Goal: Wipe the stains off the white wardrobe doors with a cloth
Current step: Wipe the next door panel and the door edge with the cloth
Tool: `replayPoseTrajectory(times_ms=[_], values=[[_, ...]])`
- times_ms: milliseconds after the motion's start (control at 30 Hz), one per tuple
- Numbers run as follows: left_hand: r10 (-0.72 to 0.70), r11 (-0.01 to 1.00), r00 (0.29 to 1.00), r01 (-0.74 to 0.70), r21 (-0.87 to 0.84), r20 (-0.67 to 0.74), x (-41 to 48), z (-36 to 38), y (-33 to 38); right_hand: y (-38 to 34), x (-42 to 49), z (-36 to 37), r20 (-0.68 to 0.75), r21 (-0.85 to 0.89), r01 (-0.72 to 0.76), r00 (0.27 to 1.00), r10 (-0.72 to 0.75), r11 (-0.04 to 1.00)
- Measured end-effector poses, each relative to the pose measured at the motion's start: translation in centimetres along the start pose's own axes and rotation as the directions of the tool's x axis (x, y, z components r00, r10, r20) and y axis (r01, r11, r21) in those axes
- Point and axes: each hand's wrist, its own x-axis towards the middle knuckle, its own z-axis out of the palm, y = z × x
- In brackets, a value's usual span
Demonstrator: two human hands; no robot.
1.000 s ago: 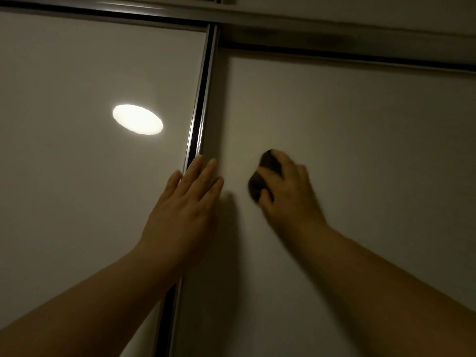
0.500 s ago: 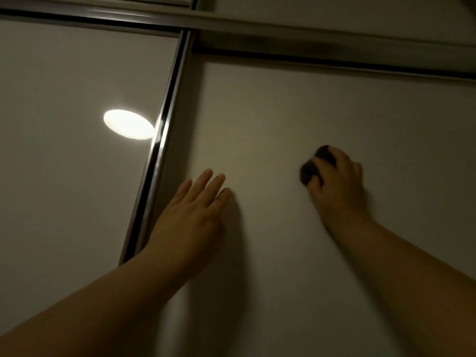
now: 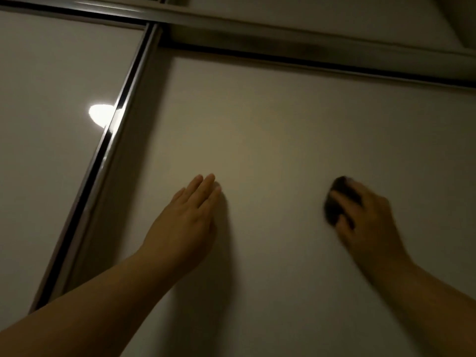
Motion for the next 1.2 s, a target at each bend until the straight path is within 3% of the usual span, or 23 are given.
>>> replayPoseTrajectory(times_ms=[67, 133, 233, 333, 400, 467, 533, 600, 667, 733, 900, 1033, 1100, 1200], values=[[0.005, 0.999, 1.000, -0.005, -0.032, -0.004, 0.4, 0.3, 0.8, 2.1, 2.5, -0.2, -0.046, -0.028, -0.241, 0.970, 0.240, 0.970], [-0.010, 0.999, 1.000, 0.010, -0.031, -0.008, 1.0, 0.7, 1.9, 1.3, 4.8, 0.6, -0.057, -0.031, -0.330, 0.943, 0.328, 0.944], [0.021, 0.999, 0.998, -0.023, -0.032, -0.058, 2.1, 1.0, 4.1, -2.6, 4.5, 2.0, -0.085, 0.021, -0.150, 0.985, 0.151, 0.989], [0.023, 0.998, 0.999, -0.025, -0.066, -0.030, 2.7, 1.9, 6.0, -5.3, -0.8, 1.2, 0.055, 0.094, 0.129, 0.989, -0.134, 0.987], [0.041, 0.997, 0.998, -0.044, -0.064, -0.038, 2.7, 2.1, 6.7, -3.5, -3.6, -0.2, 0.122, 0.147, 0.234, 0.960, -0.252, 0.961], [0.050, 0.997, 0.998, -0.052, -0.050, -0.039, 2.7, 2.5, 7.1, 0.9, -4.3, -1.2, 0.085, 0.138, 0.248, 0.962, -0.261, 0.959], [0.057, 0.998, 0.997, -0.058, -0.024, -0.048, 3.0, 2.7, 7.3, 6.6, -3.3, -1.8, 0.039, 0.024, 0.125, 0.991, -0.126, 0.992], [0.067, 0.998, 0.996, -0.067, 0.002, -0.062, 3.3, 2.8, 7.4, 11.0, -1.4, -2.4, -0.017, -0.050, -0.109, 0.994, 0.109, 0.993], [0.072, 0.997, 0.995, -0.071, 0.012, -0.067, 3.7, 3.2, 7.8, 12.5, 1.2, -2.4, -0.067, -0.069, -0.346, 0.938, 0.341, 0.936], [0.073, 0.997, 0.995, -0.072, 0.015, -0.075, 4.5, 3.6, 8.5, 11.1, 3.6, -1.4, -0.093, -0.069, -0.403, 0.913, 0.397, 0.912], [0.082, 0.996, 0.991, -0.087, -0.036, -0.109, 6.5, 5.0, 12.0, 4.1, 1.6, 0.3, -0.021, 0.049, -0.028, 0.999, 0.029, 0.998], [0.085, 0.995, 0.992, -0.089, -0.040, -0.098, 7.1, 6.0, 14.1, 5.3, -4.0, -2.1, 0.116, 0.138, 0.200, 0.969, -0.217, 0.970], [0.088, 0.996, 0.992, -0.090, -0.027, -0.086, 7.2, 6.2, 14.3, 8.8, -4.4, -3.0, 0.093, 0.098, 0.212, 0.971, -0.221, 0.972], [0.089, 0.996, 0.992, -0.089, -0.001, -0.086, 7.2, 6.1, 13.9, 14.0, -2.5, -3.4, 0.019, -0.022, 0.017, 1.000, -0.016, 1.000]])
